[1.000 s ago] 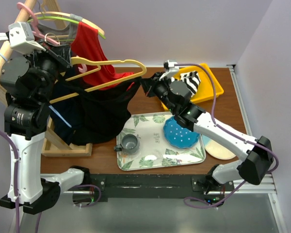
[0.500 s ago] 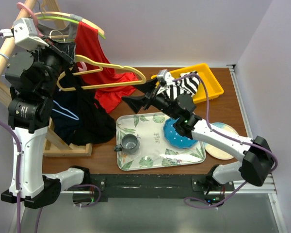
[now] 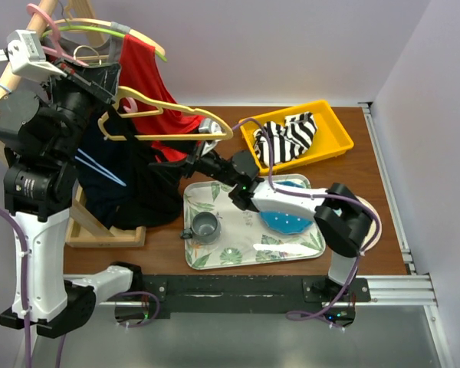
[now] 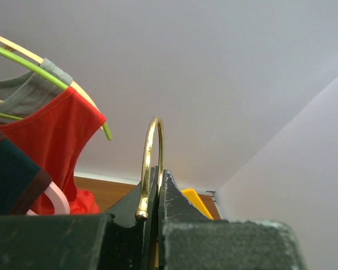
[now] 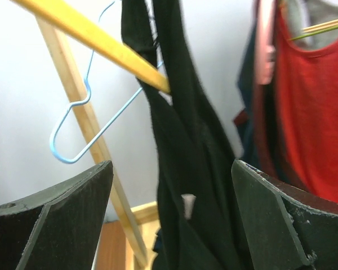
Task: Remove the tank top from the hanger
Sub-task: Move the tank top to the hanger, then place the tank top in the bin, then place the hanger at the clothesline.
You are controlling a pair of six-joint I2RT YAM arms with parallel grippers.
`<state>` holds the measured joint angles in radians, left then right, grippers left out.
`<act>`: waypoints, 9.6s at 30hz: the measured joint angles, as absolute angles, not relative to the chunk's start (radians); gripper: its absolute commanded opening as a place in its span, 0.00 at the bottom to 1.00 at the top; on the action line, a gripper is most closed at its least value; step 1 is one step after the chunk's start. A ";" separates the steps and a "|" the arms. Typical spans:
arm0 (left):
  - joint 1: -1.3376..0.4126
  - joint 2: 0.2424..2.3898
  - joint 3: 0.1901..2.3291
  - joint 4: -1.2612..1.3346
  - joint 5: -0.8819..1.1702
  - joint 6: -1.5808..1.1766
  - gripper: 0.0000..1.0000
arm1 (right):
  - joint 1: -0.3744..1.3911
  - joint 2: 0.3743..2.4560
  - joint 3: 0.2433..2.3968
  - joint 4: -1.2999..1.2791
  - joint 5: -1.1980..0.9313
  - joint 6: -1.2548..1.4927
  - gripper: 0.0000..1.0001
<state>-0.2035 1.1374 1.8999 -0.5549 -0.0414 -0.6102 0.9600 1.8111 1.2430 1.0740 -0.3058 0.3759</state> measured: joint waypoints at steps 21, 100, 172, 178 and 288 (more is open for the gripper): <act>-0.203 0.994 1.700 -0.464 0.178 -0.747 0.00 | 0.971 1.977 1.416 0.919 -0.248 0.377 0.00; -0.213 0.853 1.514 -0.495 0.217 -0.394 0.00 | 0.274 1.859 1.679 -0.101 0.213 0.129 0.00; -0.218 0.904 1.464 -0.543 0.017 -0.217 0.00 | 0.914 1.211 1.437 -0.310 -0.404 0.458 0.71; -0.218 0.908 1.464 -0.544 0.006 -0.218 0.00 | 0.951 1.223 1.464 -0.339 -0.345 0.419 0.65; -0.218 0.956 1.610 -0.337 0.100 -0.396 0.85 | 0.997 1.720 1.830 -0.067 -0.097 -0.094 0.00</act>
